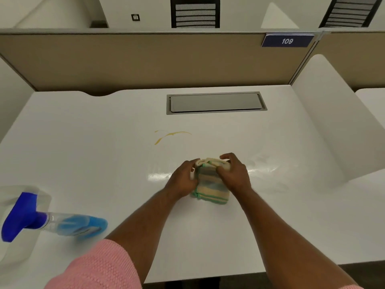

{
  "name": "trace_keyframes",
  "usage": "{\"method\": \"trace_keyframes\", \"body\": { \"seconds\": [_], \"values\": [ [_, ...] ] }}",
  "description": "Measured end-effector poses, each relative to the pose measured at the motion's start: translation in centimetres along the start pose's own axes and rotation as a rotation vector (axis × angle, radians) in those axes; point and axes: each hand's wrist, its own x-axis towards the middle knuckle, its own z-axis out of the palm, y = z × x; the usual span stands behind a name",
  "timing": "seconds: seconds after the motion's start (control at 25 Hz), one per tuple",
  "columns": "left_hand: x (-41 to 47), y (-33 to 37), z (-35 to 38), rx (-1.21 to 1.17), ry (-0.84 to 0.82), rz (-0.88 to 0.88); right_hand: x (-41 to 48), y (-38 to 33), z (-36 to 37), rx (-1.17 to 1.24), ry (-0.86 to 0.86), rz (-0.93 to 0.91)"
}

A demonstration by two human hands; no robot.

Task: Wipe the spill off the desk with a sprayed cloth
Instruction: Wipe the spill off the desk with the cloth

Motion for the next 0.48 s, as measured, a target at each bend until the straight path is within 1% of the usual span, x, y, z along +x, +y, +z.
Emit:
{"method": "trace_keyframes", "body": {
  "seconds": [0.08,0.16,0.24,0.32,0.36,0.4,0.44,0.48],
  "values": [
    [0.4,1.2,-0.8,-0.104,0.016,-0.041,0.5,-1.4,-0.6,0.202,0.056,0.064],
    [0.9,2.7,-1.9,-0.294,0.039,-0.11,0.8,-2.7,-0.9,0.338,0.095,0.076],
    [1.4,4.0,-2.8,-0.441,0.087,-0.165,1.3,-3.6,-1.2,0.59,0.058,0.108],
    [1.5,4.8,-3.4,-0.556,0.134,-0.21,1.5,-3.7,-1.3,0.884,-0.12,0.19],
    [1.6,4.9,-3.6,-0.612,0.152,-0.232,1.3,-3.9,-1.3,0.973,-0.233,0.255],
    [1.7,5.1,-3.7,-0.657,0.163,-0.248,0.9,-4.0,-1.1,1.013,-0.326,0.318],
    [1.7,5.1,-3.7,-0.687,0.169,-0.255,0.6,-4.0,-0.8,1.03,-0.383,0.362],
    [1.7,5.1,-3.7,-0.695,0.173,-0.257,0.3,-3.9,-0.3,1.041,-0.405,0.39]
  ]
}}
